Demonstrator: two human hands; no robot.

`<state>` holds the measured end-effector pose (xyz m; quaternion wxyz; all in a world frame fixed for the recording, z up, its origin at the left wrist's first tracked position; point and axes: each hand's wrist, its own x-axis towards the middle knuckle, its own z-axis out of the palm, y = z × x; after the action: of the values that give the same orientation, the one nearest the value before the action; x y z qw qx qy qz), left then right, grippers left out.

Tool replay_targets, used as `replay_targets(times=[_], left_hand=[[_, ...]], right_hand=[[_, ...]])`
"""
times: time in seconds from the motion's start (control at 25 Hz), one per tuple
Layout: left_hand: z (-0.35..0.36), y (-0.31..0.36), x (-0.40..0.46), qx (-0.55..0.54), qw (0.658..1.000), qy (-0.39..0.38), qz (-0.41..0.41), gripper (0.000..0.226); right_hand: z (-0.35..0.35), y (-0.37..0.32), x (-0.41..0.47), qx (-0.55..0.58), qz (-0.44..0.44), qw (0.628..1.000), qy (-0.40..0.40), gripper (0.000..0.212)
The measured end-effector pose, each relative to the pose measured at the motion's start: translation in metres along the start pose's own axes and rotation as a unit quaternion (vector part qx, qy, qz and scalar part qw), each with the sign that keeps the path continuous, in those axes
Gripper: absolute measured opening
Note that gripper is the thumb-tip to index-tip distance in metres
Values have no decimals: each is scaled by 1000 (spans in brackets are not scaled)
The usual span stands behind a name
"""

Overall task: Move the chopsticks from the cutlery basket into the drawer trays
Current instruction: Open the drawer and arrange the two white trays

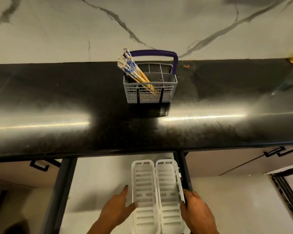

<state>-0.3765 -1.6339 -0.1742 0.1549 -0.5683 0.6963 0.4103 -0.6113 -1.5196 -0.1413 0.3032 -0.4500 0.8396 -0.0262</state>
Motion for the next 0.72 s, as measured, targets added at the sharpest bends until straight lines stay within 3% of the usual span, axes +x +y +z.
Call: replay_targets(times=[0.16, 0.28, 0.4, 0.56, 0.72], left_hand=[[-71, 45, -3, -96, 987, 99, 87, 52], [-137, 86, 9, -193, 946, 194, 173, 35], [-206, 123, 24, -258, 907, 260, 209, 23], [-275, 157, 27, -321, 860, 324, 229, 15], [-286, 158, 30, -358, 850, 313, 227, 12]], right_hand=[[-59, -62, 29, 112, -140, 979, 96, 34], [-110, -123, 69, 160, -263, 926, 218, 26], [-167, -184, 114, 169, -310, 889, 293, 20], [-224, -237, 163, 145, -301, 897, 290, 25], [-232, -252, 198, 67, -308, 916, 248, 40]])
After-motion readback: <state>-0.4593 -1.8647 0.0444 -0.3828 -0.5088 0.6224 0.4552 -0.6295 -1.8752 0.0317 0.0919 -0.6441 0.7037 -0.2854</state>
